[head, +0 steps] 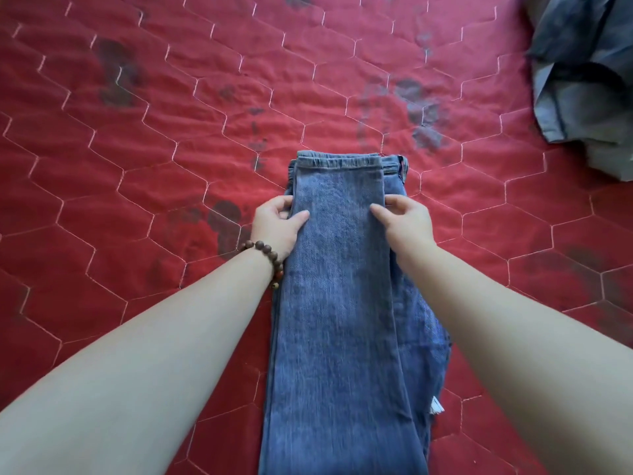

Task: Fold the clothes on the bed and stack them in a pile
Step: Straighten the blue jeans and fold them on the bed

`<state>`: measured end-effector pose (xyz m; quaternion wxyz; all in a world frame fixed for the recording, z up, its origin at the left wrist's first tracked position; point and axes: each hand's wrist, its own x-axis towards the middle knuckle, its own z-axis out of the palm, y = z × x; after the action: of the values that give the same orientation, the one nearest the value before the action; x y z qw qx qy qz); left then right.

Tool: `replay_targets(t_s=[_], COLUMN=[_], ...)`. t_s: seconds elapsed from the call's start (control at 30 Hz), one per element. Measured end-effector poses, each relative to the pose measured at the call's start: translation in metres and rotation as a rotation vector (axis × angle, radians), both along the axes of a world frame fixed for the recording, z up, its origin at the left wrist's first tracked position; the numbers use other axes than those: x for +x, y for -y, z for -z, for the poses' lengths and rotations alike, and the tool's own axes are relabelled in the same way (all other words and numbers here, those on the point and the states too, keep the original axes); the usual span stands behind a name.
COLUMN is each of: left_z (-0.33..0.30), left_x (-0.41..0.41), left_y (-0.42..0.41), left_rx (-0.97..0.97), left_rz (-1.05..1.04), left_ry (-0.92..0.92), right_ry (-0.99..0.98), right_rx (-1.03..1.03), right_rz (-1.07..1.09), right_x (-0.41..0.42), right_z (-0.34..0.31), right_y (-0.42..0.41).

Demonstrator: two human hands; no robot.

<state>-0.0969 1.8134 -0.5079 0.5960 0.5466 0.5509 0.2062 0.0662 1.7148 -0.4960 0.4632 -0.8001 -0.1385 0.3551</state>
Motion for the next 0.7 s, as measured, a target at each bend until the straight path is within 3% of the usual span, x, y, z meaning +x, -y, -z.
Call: replay_targets(t_s=[0.1, 0.17, 0.23, 0.3, 0.4, 0.57, 0.7], left_z=[-0.006, -0.010, -0.005, 0.009, 0.033, 0.050, 0.047], left_x=[0.005, 0.012, 0.025, 0.038, 0.042, 0.035, 0.030], left_y=[0.002, 0.010, 0.015, 0.013, 0.005, 0.005, 0.000], left_rx=[0.414, 0.711, 0.868, 0.910, 0.875, 0.904, 0.818], left_rz=[0.028, 0.180, 0.402, 0.583, 0.686, 0.635, 0.636], left_ry=[-0.315, -0.453, -0.553, -0.720, -0.889, -0.822, -0.700], right_ry=[0.306, 0.642, 0.867, 0.942, 1.007, 1.060, 1.047], right_rx=[-0.135, -0.128, -0.070, -0.093, -0.260, -0.279, -0.331], right_rz=[-0.085, -0.220, -0.442, -0.648, -0.794, -0.703, -0.643], right_x=[-0.002, -0.013, -0.026, -0.032, -0.026, -0.023, -0.025], right_z=[0.001, 0.001, 0.007, 0.018, 0.042, 0.064, 0.066], right_y=[-0.004, -0.003, -0.008, -0.017, -0.025, -0.019, -0.020])
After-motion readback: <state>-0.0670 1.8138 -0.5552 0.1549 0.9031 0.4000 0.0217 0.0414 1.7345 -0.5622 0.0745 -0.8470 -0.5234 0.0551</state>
